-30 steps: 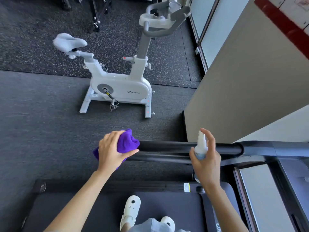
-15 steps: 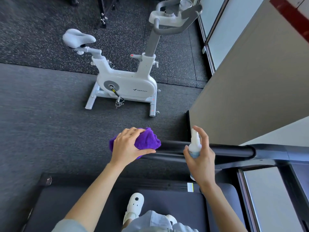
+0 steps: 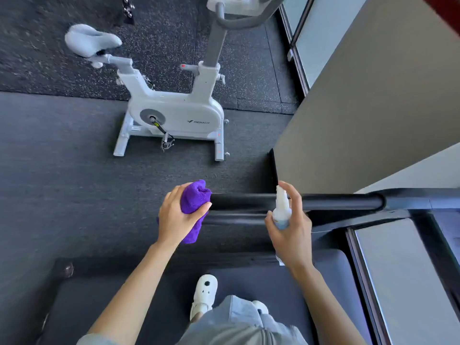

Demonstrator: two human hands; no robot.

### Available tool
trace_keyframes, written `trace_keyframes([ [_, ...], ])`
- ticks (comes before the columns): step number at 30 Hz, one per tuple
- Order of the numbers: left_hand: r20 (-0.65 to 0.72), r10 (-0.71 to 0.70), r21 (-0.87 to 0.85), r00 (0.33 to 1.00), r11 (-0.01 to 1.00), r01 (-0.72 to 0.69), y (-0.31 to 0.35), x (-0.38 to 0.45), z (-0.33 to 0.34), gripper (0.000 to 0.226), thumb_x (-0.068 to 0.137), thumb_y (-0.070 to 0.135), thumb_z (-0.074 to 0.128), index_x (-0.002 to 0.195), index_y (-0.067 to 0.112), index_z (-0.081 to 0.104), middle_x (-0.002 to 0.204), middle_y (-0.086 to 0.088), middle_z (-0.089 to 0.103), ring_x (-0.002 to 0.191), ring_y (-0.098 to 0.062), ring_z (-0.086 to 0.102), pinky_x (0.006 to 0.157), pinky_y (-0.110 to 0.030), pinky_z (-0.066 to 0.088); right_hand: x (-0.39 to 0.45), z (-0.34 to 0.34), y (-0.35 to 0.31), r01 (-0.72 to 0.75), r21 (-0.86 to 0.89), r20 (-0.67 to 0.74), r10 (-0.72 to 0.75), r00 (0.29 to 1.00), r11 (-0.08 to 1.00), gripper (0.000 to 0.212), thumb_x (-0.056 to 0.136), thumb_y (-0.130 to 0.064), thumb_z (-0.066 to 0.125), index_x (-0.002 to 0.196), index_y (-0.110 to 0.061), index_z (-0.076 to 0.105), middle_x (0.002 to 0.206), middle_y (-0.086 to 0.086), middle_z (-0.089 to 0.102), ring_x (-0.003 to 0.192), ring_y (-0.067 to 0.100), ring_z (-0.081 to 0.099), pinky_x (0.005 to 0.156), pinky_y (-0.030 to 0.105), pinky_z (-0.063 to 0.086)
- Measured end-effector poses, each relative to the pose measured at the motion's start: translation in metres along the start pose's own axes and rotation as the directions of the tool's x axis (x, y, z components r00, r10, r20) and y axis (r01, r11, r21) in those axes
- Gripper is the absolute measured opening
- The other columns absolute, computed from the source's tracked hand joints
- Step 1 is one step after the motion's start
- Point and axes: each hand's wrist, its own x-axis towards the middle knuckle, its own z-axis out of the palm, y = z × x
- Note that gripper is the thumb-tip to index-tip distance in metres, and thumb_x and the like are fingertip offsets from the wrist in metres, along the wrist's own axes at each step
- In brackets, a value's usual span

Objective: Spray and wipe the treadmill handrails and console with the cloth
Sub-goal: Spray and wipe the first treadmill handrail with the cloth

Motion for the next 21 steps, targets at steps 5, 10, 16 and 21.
trace_keyframes([
  [5,0.269,0.274,0.433,0.923,0.822,-0.37,0.038,0.024,0.007,0.07,0.068,0.08,0.045,0.111,0.029,0.065,0.101,0.009,0.067,0.091,-0.022,0.062,0.076,-0.037,0.048,-0.001,-0.008,0.004,-0.052,-0.007,-0.055,0.051,0.997,0.999,0.073,0.082,0.0,0.064,0.13,-0.049,0.039,0.076,-0.03,0.054,0.062,0.009,0.049,0.06,0.015,0.04],
  [10,0.529,0.254,0.547,0.81,0.628,-0.554,0.076,0.042,0.061,0.07,0.072,0.087,0.037,0.116,0.035,0.054,0.102,0.009,0.067,0.096,-0.019,0.064,0.071,-0.03,0.039,-0.001,-0.031,0.017,-0.114,0.013,-0.176,0.114,0.978,0.993,0.072,0.081,-0.001,0.065,0.13,-0.047,0.039,0.081,-0.026,0.055,0.066,0.007,0.051,0.066,0.02,0.042],
  [16,0.623,0.252,0.546,0.74,0.538,-0.643,0.121,0.034,0.148,0.078,0.075,0.085,0.035,0.123,0.025,0.049,0.108,-0.001,0.066,0.098,-0.027,0.064,0.076,-0.037,0.046,-0.011,-0.077,0.055,-0.217,0.017,-0.26,0.214,0.942,0.976,0.071,0.081,-0.002,0.063,0.132,-0.045,0.041,0.078,-0.025,0.055,0.058,0.011,0.047,0.056,0.018,0.039],
  [21,0.624,0.257,0.512,0.738,0.579,-0.635,0.163,0.025,0.221,0.076,0.079,0.081,0.032,0.122,0.021,0.051,0.108,-0.003,0.067,0.097,-0.031,0.064,0.074,-0.036,0.045,-0.021,-0.131,0.091,-0.267,0.028,-0.332,0.261,0.907,0.963,0.069,0.083,-0.003,0.064,0.131,-0.046,0.04,0.064,-0.01,0.051,0.051,0.013,0.045,0.052,0.025,0.043],
])
